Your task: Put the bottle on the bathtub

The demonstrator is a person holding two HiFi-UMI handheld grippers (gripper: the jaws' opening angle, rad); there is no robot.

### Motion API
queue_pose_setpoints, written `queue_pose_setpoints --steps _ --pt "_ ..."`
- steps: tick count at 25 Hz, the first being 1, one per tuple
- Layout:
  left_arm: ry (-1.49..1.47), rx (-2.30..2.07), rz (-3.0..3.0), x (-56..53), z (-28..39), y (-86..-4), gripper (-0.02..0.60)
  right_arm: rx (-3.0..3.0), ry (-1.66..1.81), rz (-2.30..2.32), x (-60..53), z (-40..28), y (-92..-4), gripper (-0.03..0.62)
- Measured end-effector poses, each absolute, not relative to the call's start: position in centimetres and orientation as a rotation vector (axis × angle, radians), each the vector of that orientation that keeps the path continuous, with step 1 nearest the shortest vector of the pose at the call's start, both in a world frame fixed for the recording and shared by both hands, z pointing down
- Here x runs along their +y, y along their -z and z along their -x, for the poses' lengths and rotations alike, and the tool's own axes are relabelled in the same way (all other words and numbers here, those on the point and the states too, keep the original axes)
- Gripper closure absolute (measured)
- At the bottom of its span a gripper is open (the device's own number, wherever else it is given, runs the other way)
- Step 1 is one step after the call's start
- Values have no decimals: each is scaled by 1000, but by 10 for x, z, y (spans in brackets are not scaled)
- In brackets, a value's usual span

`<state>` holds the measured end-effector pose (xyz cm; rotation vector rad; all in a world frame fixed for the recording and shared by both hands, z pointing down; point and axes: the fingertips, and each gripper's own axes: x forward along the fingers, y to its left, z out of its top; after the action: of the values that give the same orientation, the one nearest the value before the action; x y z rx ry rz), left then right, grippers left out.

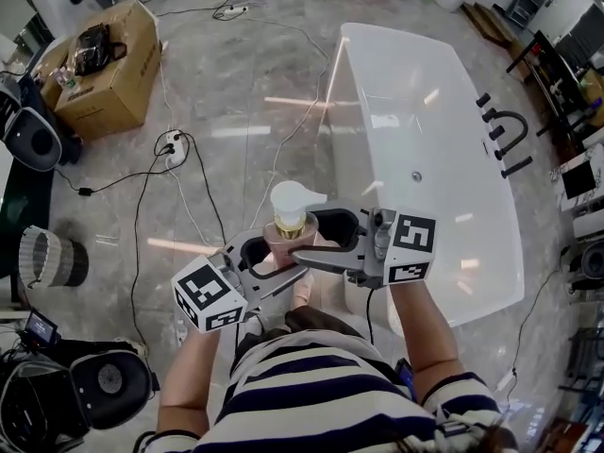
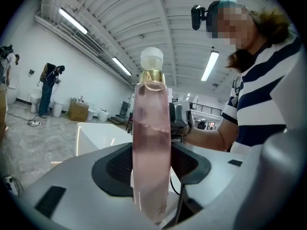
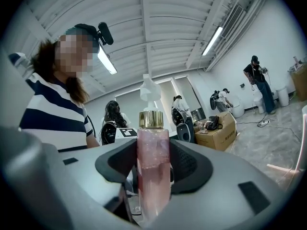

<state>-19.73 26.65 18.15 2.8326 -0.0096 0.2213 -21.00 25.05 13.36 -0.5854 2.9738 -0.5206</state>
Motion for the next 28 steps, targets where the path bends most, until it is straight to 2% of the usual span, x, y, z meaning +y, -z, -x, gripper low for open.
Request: queue_pose_setpoints --steps 15,22,28 --pt "-301 83 -2821 179 113 -179 347 2884 531 633 162 121 -131 370" --pt "-286 146 -2818 165 105 -193 347 2861 534 708 148 113 -145 370" --pt "-291 237 -2807 107 91 -194 347 2819 559 794 89 98 -146 372"
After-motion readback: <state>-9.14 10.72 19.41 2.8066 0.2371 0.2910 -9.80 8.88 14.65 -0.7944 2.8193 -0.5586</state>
